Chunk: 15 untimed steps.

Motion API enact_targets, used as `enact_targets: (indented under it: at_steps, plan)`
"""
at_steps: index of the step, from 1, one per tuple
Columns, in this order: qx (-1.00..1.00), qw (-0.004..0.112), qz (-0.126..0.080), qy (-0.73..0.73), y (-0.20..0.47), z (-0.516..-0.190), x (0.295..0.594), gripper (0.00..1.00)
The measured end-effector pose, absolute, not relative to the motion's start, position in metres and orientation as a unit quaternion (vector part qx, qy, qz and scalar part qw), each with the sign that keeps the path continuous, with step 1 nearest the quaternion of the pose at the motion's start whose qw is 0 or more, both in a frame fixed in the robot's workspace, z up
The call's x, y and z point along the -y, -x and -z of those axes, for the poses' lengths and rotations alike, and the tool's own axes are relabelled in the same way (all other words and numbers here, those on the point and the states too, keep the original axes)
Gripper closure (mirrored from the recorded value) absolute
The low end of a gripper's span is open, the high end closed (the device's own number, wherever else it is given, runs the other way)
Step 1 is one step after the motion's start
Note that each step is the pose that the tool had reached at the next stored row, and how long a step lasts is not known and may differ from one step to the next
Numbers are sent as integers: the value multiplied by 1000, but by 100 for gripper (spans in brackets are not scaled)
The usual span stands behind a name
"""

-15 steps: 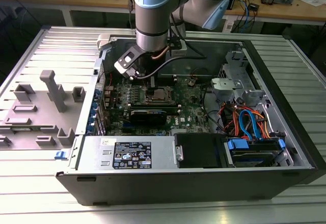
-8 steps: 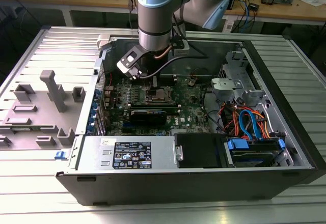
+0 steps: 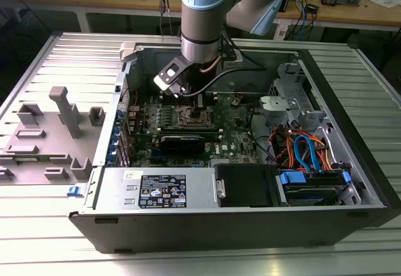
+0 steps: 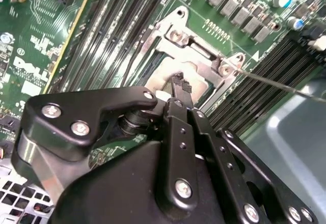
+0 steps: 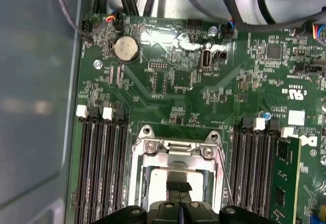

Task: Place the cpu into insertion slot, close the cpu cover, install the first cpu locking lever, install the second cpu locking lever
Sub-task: 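Close the cpu cover, then install the first cpu locking lever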

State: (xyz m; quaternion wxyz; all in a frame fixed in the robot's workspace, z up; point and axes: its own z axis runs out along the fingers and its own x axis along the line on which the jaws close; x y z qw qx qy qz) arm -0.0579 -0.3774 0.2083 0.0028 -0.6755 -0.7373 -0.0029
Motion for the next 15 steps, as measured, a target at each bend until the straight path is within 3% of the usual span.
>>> enact_targets:
  at_steps: [15]
  plan:
    - [737, 3, 3, 676, 58, -218, 377, 89]
